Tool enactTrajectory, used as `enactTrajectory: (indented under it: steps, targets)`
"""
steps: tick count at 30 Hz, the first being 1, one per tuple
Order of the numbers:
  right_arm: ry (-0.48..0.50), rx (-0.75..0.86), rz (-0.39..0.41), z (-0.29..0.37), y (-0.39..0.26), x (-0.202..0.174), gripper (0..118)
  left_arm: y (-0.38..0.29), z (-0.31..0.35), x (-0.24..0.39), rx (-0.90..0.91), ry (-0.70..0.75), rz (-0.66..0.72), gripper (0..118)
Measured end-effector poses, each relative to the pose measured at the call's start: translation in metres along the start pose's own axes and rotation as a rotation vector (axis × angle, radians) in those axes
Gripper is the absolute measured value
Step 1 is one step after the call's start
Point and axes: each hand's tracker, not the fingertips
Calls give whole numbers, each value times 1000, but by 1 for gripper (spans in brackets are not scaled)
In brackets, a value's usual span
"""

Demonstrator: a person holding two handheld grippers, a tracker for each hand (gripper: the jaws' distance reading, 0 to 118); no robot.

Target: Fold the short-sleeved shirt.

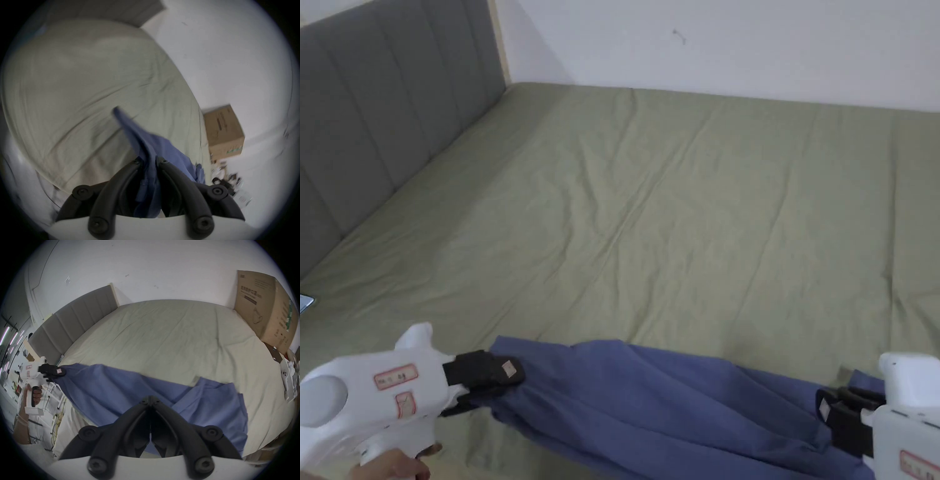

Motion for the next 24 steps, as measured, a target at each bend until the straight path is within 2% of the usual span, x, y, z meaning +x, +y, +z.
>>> enactTrajectory:
  steps: [3,7,10,12,13,14,15,16,17,20,24]
  targets:
    - [-14,34,-57,9,-1,30,0,-2,-4,83,-3,11,-278,14]
    - [-49,45,-118,21,-12,63,0,-41,-35,192,-67,-22,-689,14]
    - [-96,40,-166,28,-26,87,0,-90,-75,241,-180,-105,-880,14]
    - [-112,36,-229,34,-36,104,0,-125,-112,255,-248,-65,-988,14]
    - [-116,34,-264,36,-42,112,0,-144,-131,257,-280,-53,-1018,16]
    - [-123,33,-294,39,-48,119,0,-159,-151,254,-326,-56,-1032,27]
    - [-126,29,-309,41,-52,125,0,-170,-166,251,-391,-50,-1038,49]
    - [-143,25,-320,44,-57,132,0,-181,-178,247,-466,-18,-1003,84]
    - [-161,24,-324,47,-61,134,0,-188,-185,242,-499,-12,-976,101]
    - [-184,24,-350,54,-71,148,0,-184,-176,229,-504,-76,-886,100]
    - [-187,23,-387,53,-77,156,0,-141,-138,216,-395,-93,-725,100]
